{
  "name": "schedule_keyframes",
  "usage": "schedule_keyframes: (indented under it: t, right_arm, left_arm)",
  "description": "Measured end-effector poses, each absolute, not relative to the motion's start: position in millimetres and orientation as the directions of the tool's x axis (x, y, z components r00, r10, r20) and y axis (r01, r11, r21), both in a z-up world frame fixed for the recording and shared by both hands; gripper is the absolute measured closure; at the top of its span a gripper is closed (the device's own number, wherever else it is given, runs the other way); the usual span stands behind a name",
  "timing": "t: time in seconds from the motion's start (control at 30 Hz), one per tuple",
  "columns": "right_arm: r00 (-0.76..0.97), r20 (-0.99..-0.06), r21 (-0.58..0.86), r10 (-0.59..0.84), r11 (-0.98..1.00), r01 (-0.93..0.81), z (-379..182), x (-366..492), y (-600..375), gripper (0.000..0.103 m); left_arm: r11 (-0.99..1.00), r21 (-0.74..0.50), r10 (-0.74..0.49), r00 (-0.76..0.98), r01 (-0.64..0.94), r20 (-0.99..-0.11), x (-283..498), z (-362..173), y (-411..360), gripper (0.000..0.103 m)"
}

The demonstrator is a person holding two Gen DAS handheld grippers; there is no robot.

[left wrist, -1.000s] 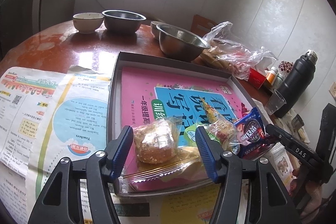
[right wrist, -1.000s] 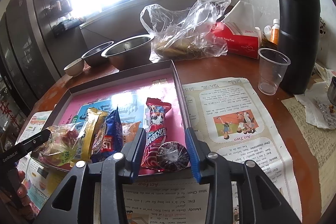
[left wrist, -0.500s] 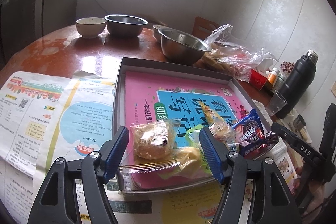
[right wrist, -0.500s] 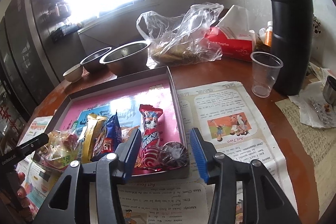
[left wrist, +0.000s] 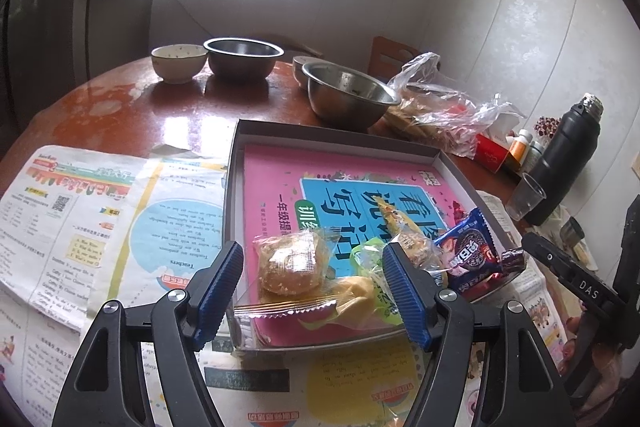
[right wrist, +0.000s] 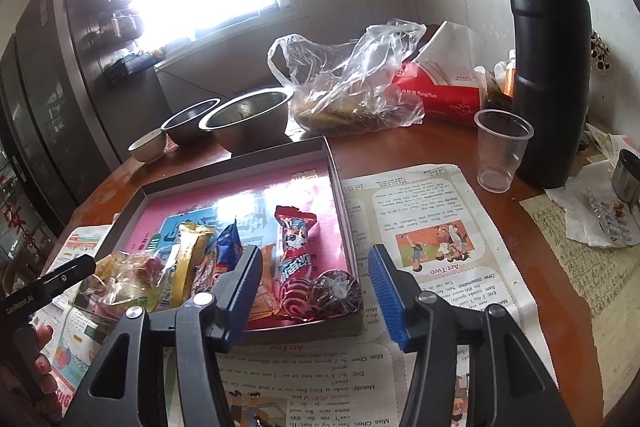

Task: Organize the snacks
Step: 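Move both open grippers back toward the round biscuit and Snickers bar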

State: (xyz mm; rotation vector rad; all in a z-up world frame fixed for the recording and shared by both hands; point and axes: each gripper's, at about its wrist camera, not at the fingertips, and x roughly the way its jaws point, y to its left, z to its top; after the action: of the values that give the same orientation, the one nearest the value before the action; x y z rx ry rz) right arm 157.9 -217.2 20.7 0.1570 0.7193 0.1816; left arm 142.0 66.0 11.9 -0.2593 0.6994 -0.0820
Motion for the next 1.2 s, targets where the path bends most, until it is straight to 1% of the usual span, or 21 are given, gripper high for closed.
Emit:
schedule_keyframes:
  t: [0.1, 0.27, 0.5, 0.67, 0.83, 1.2]
  right_arm:
    - [0.738, -0.634, 0.208, 0.230, 0.970, -0.123, 23.6, 153.5, -216.7, 0.046]
    - [0.743, -0.619, 0.218, 0.254, 0.965, -0.148, 28.4, 143.6, -217.9, 0.040]
    - [0.744, -0.604, 0.228, 0.287, 0.956, -0.184, 33.4, 129.7, -220.2, 0.037]
    - [0.741, -0.589, 0.221, 0.323, 0.946, -0.237, 38.1, 117.4, -217.3, 0.031]
    - [0.741, -0.569, 0.198, 0.356, 0.934, -0.296, 44.3, 101.2, -212.6, 0.028]
    - [0.730, -0.534, 0.235, 0.426, 0.904, -0.356, 54.0, 79.8, -216.0, 0.018]
  left_arm:
    - [0.966, -0.257, -0.157, 0.768, -0.010, -0.621, 137.3, 16.9, 64.0, 0.029]
    - [0.970, -0.242, -0.151, 0.774, -0.003, -0.615, 128.3, 25.3, 58.6, 0.029]
    - [0.974, -0.224, -0.149, 0.784, 0.012, -0.603, 115.4, 36.0, 50.9, 0.029]
    - [0.976, -0.218, -0.153, 0.784, 0.023, -0.602, 104.6, 44.3, 46.1, 0.029]
    - [0.976, -0.216, -0.155, 0.784, 0.027, -0.602, 93.8, 51.0, 44.6, 0.029]
    - [0.981, -0.190, -0.147, 0.775, 0.035, -0.615, 68.5, 59.4, 41.9, 0.029]
